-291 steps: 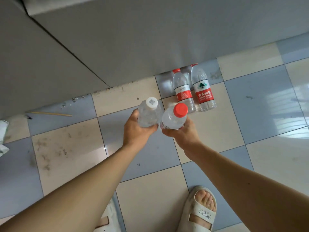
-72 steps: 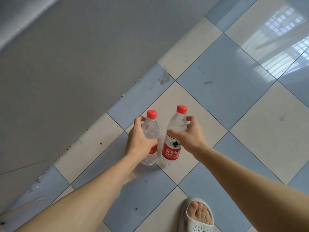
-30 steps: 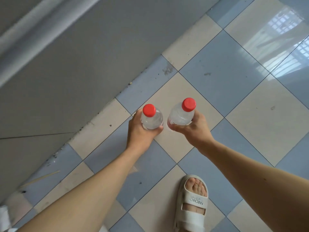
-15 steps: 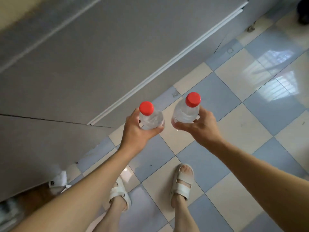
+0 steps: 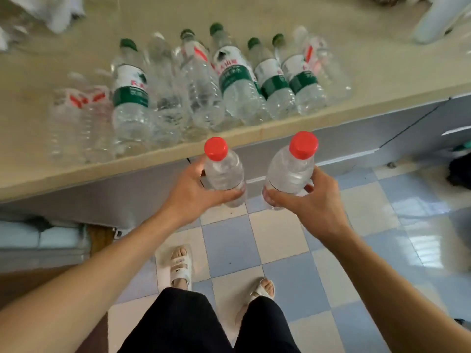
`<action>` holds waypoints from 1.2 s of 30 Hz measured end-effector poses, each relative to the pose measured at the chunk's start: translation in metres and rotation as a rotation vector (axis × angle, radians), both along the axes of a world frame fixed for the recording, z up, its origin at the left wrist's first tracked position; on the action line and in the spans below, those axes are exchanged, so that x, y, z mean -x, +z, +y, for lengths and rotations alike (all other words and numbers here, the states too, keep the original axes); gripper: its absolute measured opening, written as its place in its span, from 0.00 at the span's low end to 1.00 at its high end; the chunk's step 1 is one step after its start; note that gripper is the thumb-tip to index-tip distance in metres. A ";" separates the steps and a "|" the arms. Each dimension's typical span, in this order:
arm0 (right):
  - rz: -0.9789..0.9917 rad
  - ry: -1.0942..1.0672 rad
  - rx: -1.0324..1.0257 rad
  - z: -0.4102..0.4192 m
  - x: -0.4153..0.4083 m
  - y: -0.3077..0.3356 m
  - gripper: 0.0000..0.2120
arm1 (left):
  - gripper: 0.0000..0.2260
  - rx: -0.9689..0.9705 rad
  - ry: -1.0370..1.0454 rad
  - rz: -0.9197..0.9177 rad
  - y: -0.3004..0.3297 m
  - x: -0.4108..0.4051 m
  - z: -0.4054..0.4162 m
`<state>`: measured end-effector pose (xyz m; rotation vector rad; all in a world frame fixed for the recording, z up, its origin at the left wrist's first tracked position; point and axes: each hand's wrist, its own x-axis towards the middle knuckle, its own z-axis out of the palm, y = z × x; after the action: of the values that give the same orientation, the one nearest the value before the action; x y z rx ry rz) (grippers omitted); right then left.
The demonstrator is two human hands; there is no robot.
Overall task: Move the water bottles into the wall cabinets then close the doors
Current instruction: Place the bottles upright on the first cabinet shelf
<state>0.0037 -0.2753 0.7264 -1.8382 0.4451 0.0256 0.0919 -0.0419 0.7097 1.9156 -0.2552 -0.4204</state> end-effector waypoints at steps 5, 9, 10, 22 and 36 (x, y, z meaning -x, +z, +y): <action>-0.114 0.088 -0.027 0.047 -0.035 0.084 0.21 | 0.30 0.127 0.101 -0.089 0.083 -0.008 0.056; -0.231 0.134 -0.054 0.100 -0.077 0.145 0.23 | 0.27 0.221 0.150 -0.152 0.139 -0.040 0.103; -0.260 0.141 -0.054 0.115 -0.088 0.160 0.24 | 0.27 0.250 0.173 -0.155 0.153 -0.050 0.115; -0.640 0.148 -0.198 0.253 -0.211 0.347 0.23 | 0.21 0.357 0.306 -0.572 0.366 -0.161 0.241; -1.010 0.284 -0.197 0.304 -0.312 0.579 0.17 | 0.25 0.523 0.445 -0.887 0.591 -0.229 0.293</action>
<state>0.3155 0.0283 1.3055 -1.4764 -0.5071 -0.6154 0.3213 0.2514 1.3003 1.4639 -0.4429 0.7537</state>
